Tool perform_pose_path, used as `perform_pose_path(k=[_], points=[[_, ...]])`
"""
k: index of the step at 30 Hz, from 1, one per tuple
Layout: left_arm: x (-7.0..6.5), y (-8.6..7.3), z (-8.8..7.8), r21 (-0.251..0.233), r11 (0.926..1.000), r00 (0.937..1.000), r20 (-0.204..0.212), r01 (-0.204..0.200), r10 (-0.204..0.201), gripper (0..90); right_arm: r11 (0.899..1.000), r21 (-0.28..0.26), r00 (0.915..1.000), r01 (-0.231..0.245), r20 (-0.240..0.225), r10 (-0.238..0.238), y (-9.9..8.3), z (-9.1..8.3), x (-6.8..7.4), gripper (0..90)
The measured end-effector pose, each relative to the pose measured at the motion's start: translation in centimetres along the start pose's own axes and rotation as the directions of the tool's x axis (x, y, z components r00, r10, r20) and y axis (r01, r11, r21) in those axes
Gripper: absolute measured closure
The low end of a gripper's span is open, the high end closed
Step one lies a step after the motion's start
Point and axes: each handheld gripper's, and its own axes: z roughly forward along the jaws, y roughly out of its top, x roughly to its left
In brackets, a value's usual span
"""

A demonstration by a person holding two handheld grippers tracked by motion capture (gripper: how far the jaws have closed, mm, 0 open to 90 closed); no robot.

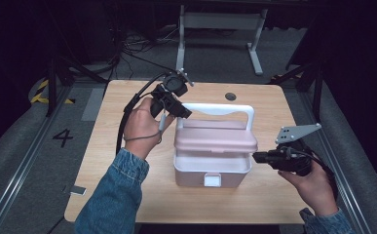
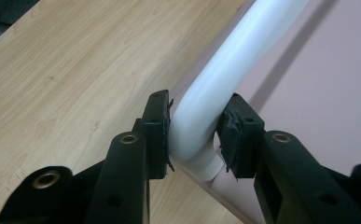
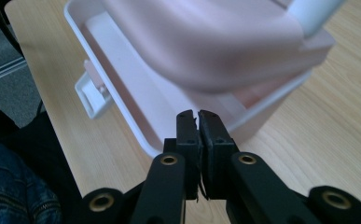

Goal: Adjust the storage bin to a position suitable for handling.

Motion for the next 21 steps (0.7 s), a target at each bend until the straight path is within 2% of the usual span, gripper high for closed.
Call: perform_pose_path(k=[2, 6, 9, 10, 13, 17, 21], points=[[0.0, 0.0, 0.0, 0.0, 1.0, 1.0, 0.001, 0.0, 0.0, 66.1, 0.999, -0.032, 0.9999, -0.002, -0.013, 0.001, 0.4, 0.7, 0.0, 89.9], [0.0, -0.3, 0.0, -0.004, 1.0, 1.0, 0.005, -0.008, 0.008, 66.2, 0.998, -0.053, 0.9996, -0.027, -0.008, 0.027, 0.5, 1.3, -0.1, 90.0], [-0.1, -0.5, -0.1, -0.014, 0.9997, 0.9996, 0.021, -0.02, 0.021, 56.6, 0.996, -0.08, 0.9989, -0.047, -0.01, 0.046, 0.4, 1.1, -0.3, 90.0], [-0.2, -0.6, -0.1, -0.02, 0.9993, 0.9992, 0.025, -0.03, 0.031, 56.6, 0.996, -0.08, 0.9989, -0.047, -0.01, 0.046, 0.4, 1.1, -0.3, 90.0], [-0.5, -0.8, -0.3, -0.009, 0.999, 0.9989, 0.018, -0.044, 0.044, 49.0, 0.996, -0.081, 0.9988, -0.049, -0.01, 0.048, 0.5, 1.1, -0.4, 90.0], [-0.8, -1.4, -0.9, -0.017, 0.9988, 0.9989, 0.0, -0.046, 0.046, 46.1, 0.996, -0.083, 0.999, -0.046, -0.004, 0.046, 0.5, 1.1, -0.4, 90.0], [-0.8, -2.7, -2.1, -0.017, 0.9989, 0.9988, -0.021, -0.045, 0.044, 41.6, 0.996, -0.081, 0.9994, -0.036, 0.002, 0.036, 0.7, 1.1, -0.4, 90.0]])
